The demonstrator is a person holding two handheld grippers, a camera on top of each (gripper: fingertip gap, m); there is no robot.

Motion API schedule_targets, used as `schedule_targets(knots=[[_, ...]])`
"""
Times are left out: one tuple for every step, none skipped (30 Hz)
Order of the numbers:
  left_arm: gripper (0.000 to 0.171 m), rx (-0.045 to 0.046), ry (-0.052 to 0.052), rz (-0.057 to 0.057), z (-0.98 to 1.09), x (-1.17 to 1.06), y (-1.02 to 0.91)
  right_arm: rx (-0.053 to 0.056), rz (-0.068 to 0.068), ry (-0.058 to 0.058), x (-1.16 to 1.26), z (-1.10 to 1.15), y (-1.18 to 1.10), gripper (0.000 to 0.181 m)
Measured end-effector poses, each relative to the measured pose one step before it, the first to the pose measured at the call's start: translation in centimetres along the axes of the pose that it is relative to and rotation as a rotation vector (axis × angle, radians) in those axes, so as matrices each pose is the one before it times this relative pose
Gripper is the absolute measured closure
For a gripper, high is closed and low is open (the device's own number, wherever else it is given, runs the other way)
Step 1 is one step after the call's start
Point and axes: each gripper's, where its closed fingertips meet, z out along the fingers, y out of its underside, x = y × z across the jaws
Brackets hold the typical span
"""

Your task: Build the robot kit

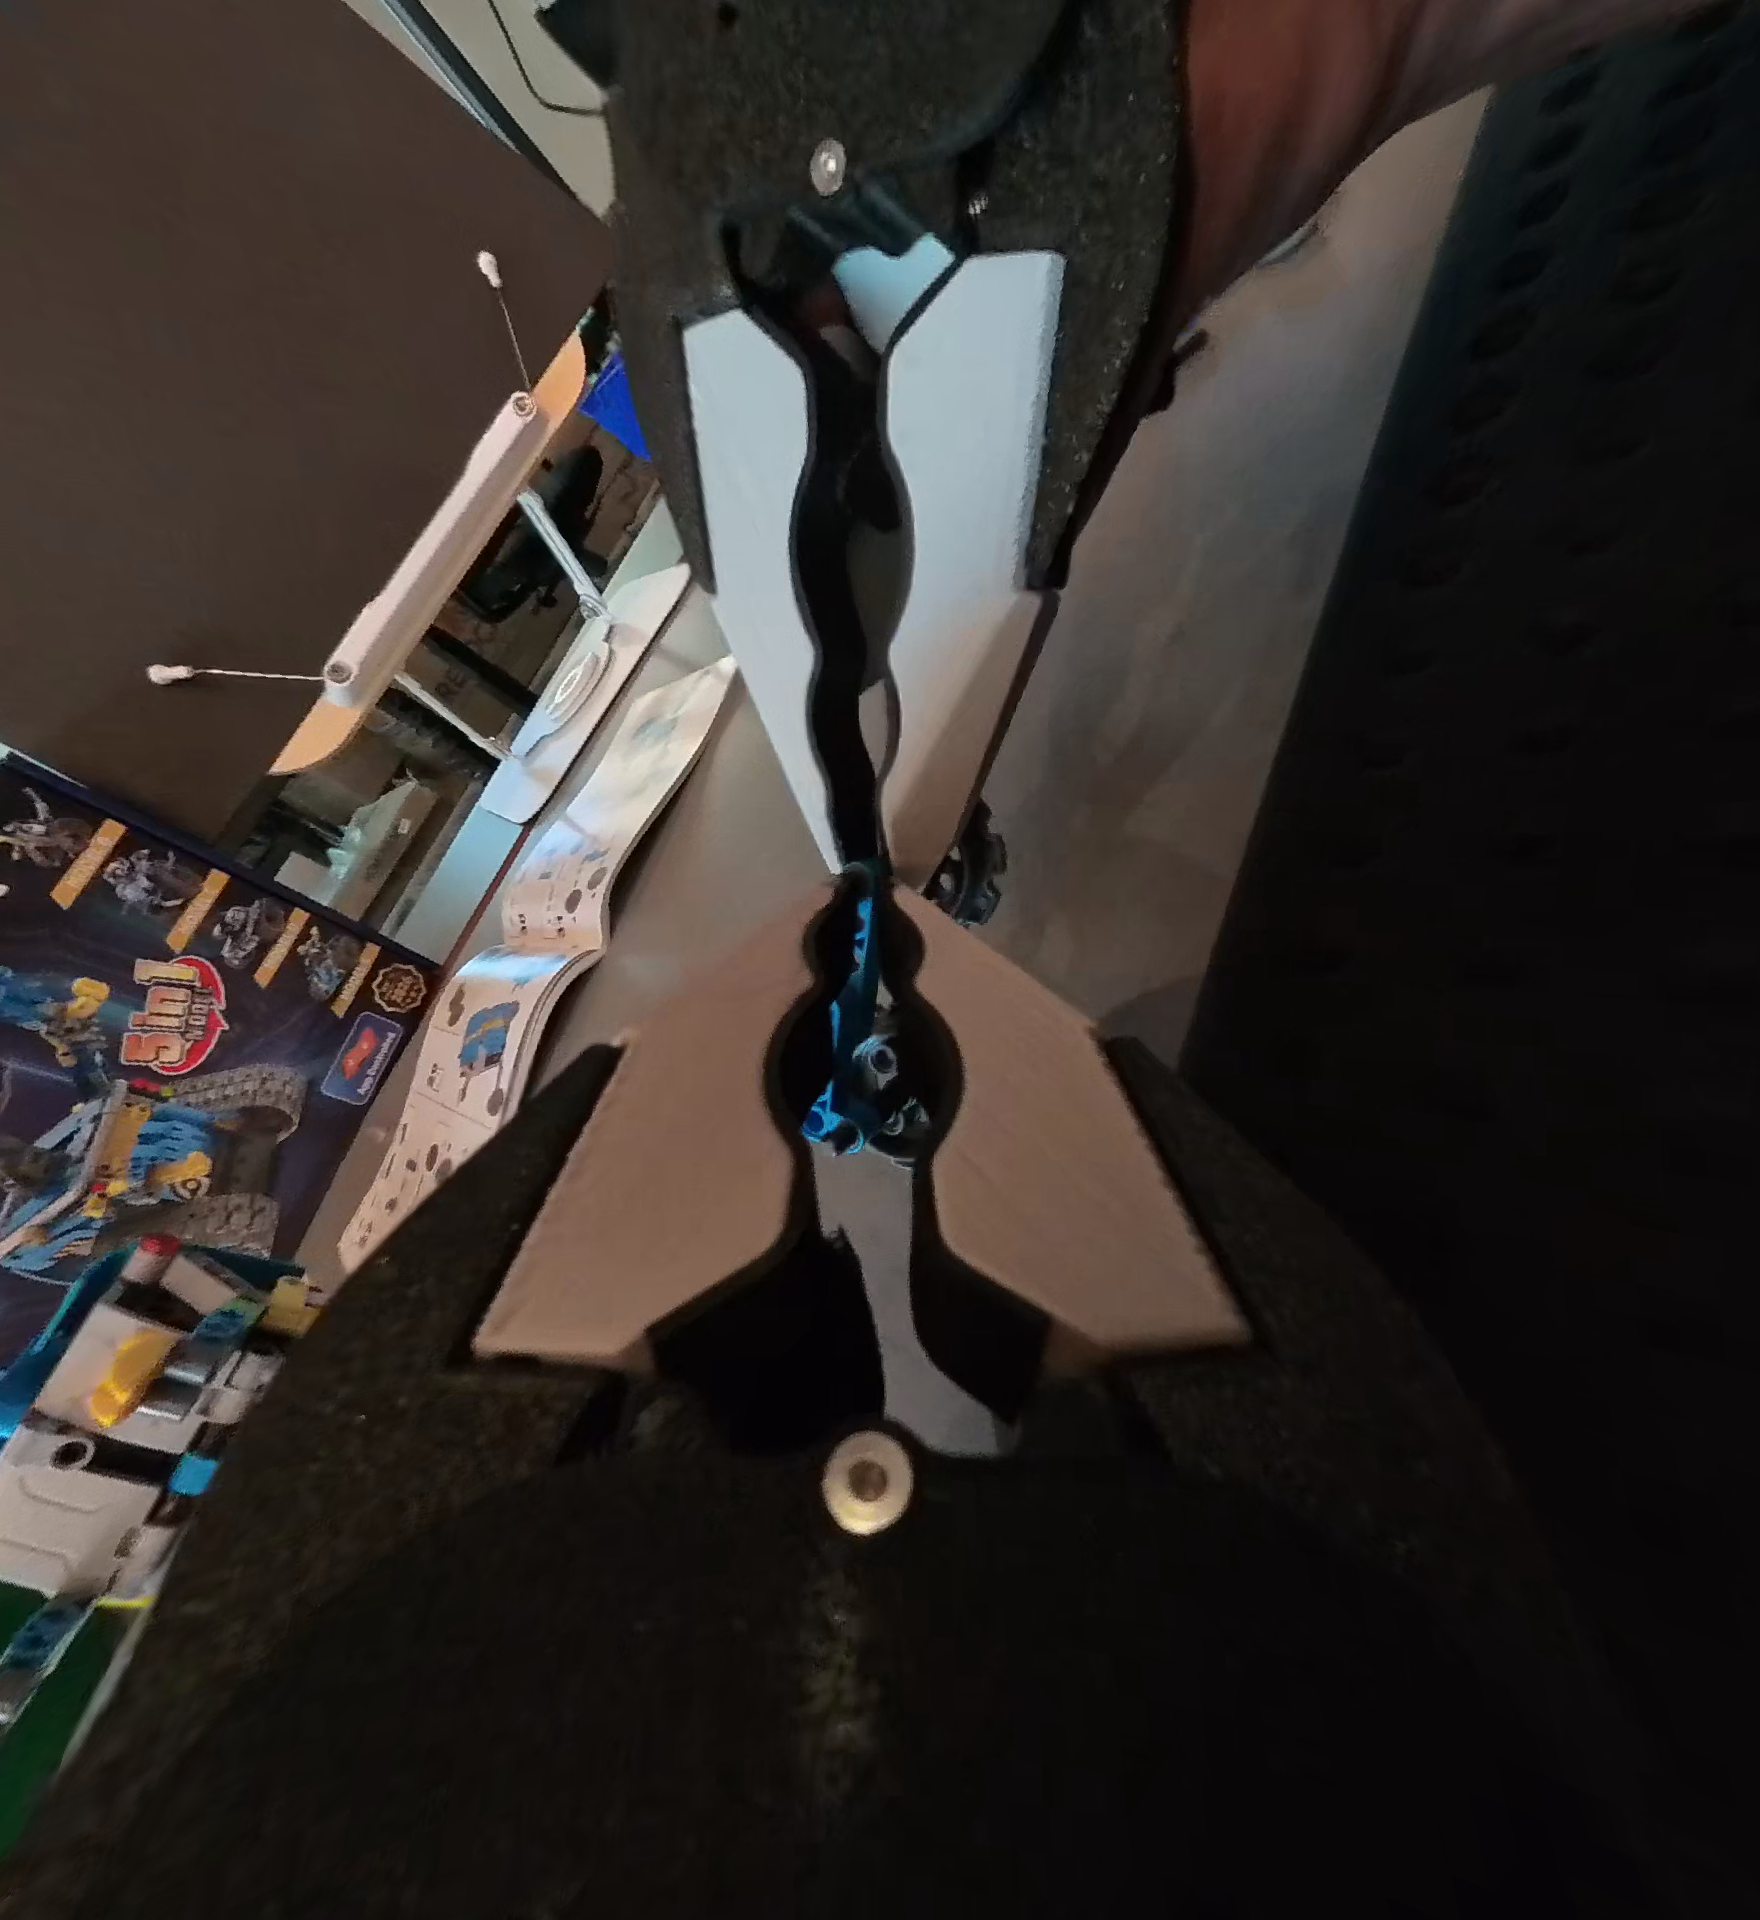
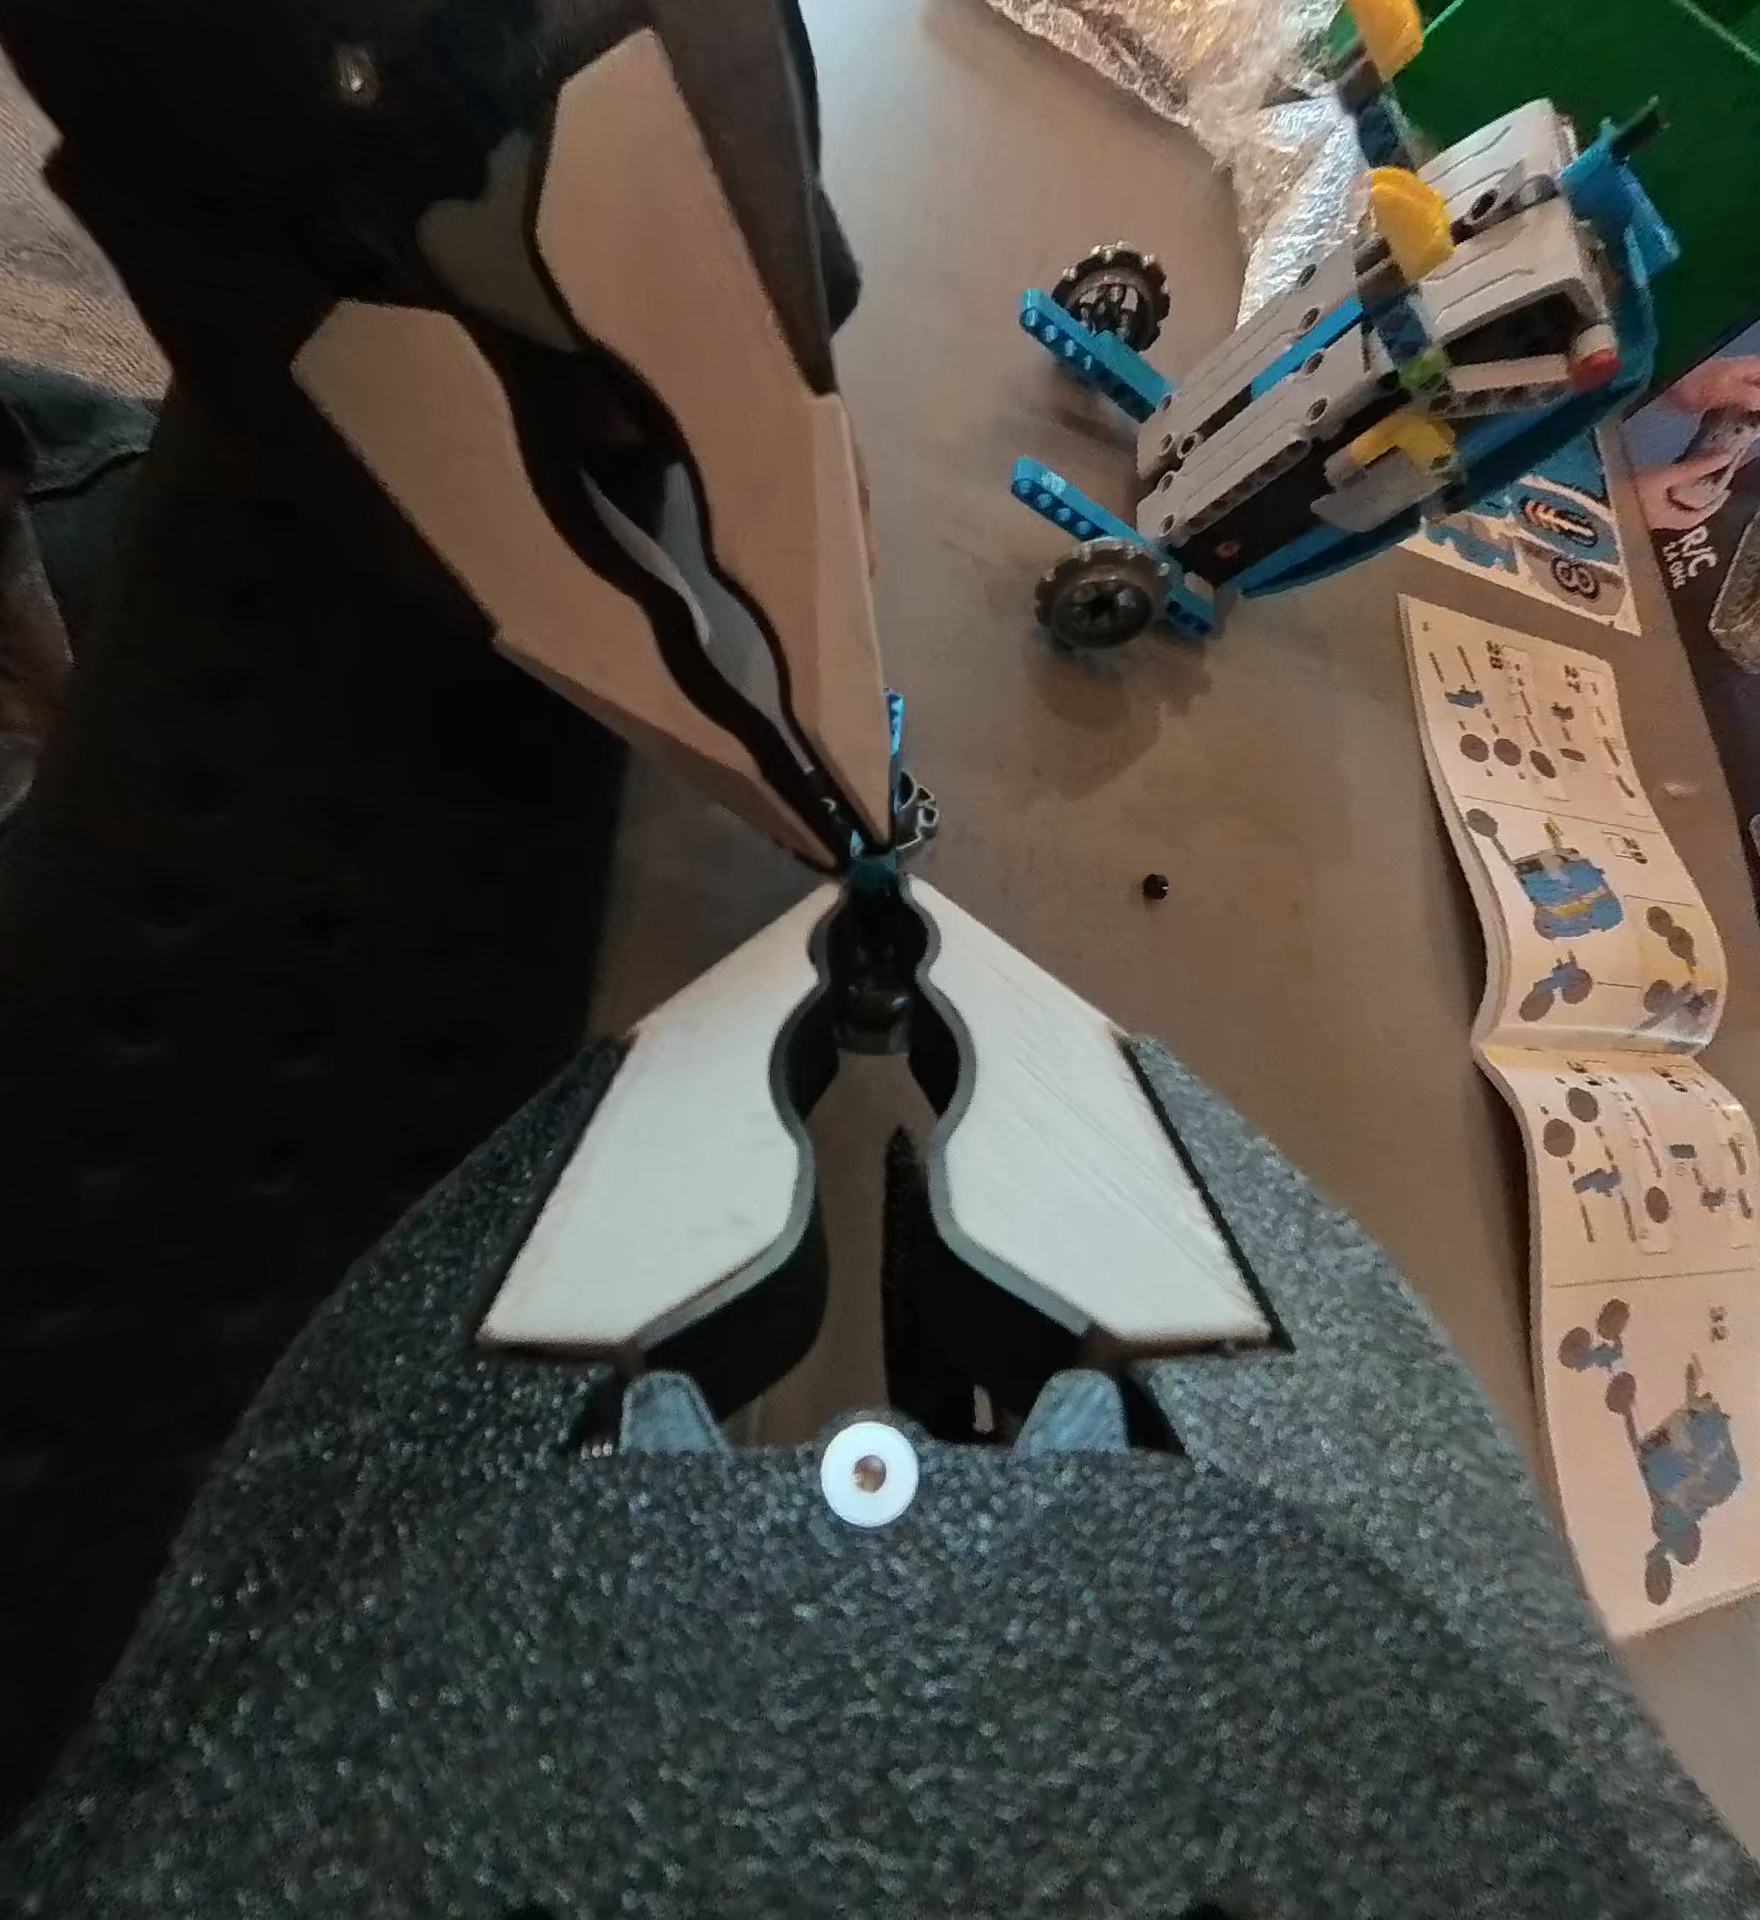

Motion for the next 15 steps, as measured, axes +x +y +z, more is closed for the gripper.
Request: schedule_targets(knots=[[0.170,0.00630,0.0017,-0.0051,-0.062,-0.023,-0.100,-0.0008,-0.0076,0.0029,-0.025,-0.102,-0.104,0.178],[0.170,0.00302,-0.0031,-0.0009,-0.034,-0.042,-0.114,0.0039,0.0024,0.0010,0.026,-0.104,-0.121,0.178],[0.170,-0.00279,0.0016,0.0009,0.020,0.081,-0.004,0.0045,0.0019,-0.0041,-0.038,-0.046,-0.031,0.178],[0.170,-0.00672,0.0025,0.0062,0.046,0.122,0.084,-0.0065,0.0037,-0.0078,-0.100,0.069,0.132,0.178],[0.170,-0.00641,0.0027,0.0091,0.046,0.118,0.108,-0.0072,-0.0097,0.0049,-0.045,0.097,0.117,0.178],[0.170,-0.00478,0.0056,0.0042,0.046,0.129,0.103,-0.0114,-0.0049,-0.0008,-0.092,0.103,0.144,0.178],[0.169,-0.00181,0.0042,-0.0002,0.022,0.043,0.069,-0.0086,-0.0003,-0.0052,-0.064,0.065,0.149,0.177],[0.169,0.00962,0.0001,-0.0059,-0.068,-0.098,-0.093,0.0031,0.0035,-0.0033,0.046,-0.050,0.030,0.176],[0.168,0.02038,0.0102,-0.0195,-0.153,-0.107,-0.235,0.0169,-0.0002,-0.0037,0.066,-0.242,-0.193,0.176],[0.161,0.01641,0.0174,-0.0317,-0.141,-0.102,-0.185,0.0117,-0.0100,-0.0033,0.042,-0.383,-0.177,0.175],[0.151,0.00613,0.0078,-0.0349,-0.091,-0.249,-0.039,0.0047,-0.0167,0.0092,0.132,-0.410,-0.145,0.175],[0.142,0.00188,0.0131,-0.0301,-0.026,-0.123,0.017,-0.0013,-0.0188,0.0070,0.020,-0.306,-0.111,0.175],[0.139,-0.00368,0.0158,-0.0199,0.063,0.010,0.085,0.0032,-0.0166,-0.0018,-0.209,-0.181,-0.215,0.175],[0.139,-0.00982,0.0142,-0.0075,0.122,0.114,0.151,0.0050,-0.0158,-0.0065,-0.360,-0.040,-0.251,0.175],[0.146,-0.00538,0.0195,0.0074,0.087,0.321,0.063,0.0078,-0.0148,-0.0001,-0.274,0.054,-0.305,0.175]])
